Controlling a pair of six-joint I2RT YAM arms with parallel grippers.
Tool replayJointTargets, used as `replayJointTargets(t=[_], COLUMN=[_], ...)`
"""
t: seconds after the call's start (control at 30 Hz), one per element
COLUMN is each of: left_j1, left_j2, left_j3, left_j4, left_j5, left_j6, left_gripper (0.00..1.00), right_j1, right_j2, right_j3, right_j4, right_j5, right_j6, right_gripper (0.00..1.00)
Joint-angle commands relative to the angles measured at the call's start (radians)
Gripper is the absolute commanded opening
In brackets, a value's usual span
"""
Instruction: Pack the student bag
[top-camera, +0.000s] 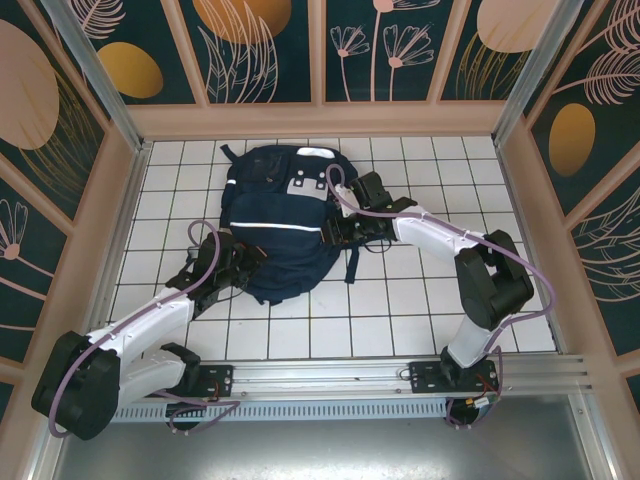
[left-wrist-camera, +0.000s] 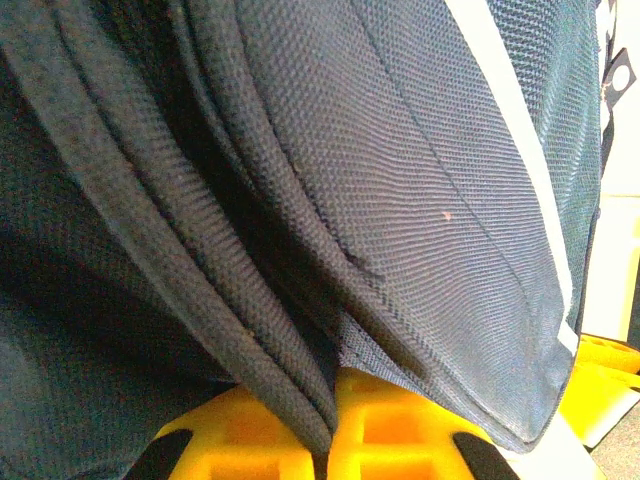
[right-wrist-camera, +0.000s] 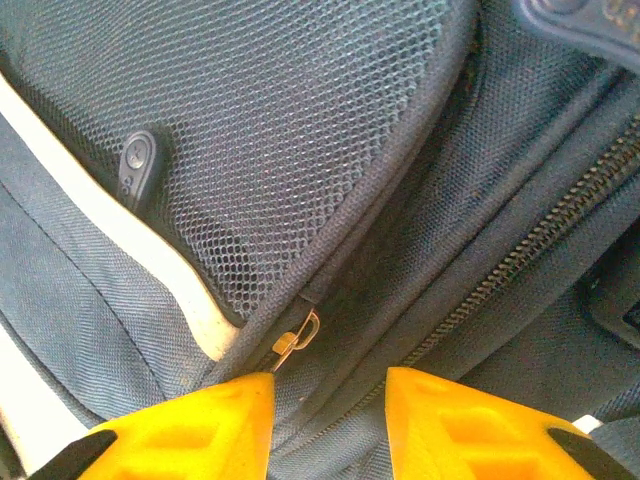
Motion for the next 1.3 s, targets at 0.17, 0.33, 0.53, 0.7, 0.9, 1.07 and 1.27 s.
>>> replayJointTargets(t=[0.17,0.33,0.53,0.7,0.9,1.07,1.27], left_j1=[-0.007,-0.007,-0.01,-0.045,-0.183,-0.298,-0.323], left_j2=[-0.005,-0.079,-0.162,-0.135,0.067,0.253,0.356], left_j3=[0.024,0.09,0.181,0.278,0.468,0.635,0.66], left_j4=[-0.069,-0.293,-0.439,-0.433,-0.468,-0.591,-0.615], left_j5=[0.034,-0.017,0.005,0.0,-0.082,-0.249,-0.344], left_j6=[0.08,0.199,0.335,0.487,0.685,0.894,1.212], left_gripper=[0.28,0.55,0.58,0.59,0.68,0.71,0.72], right_j1=[0.043,0.044,0.027,0.005,-0.02,-0.029,-0.064], right_j2=[-0.049,-0.092,-0.198,-0.251,-0.269,-0.29,-0.306], right_j3=[0.004,-0.013,-0.091,-0.155,-0.192,-0.212,-0.236], right_j4=[0.112,0.092,0.106,0.141,0.162,0.168,0.178], right_j5=[-0.03,0.078,0.099,0.072,0.054,0.042,0.027], right_j6=[0.202,0.286,0.363,0.415,0.441,0.449,0.441], right_gripper=[0.37,0.37,0.41,0.43,0.45,0.5,0.56])
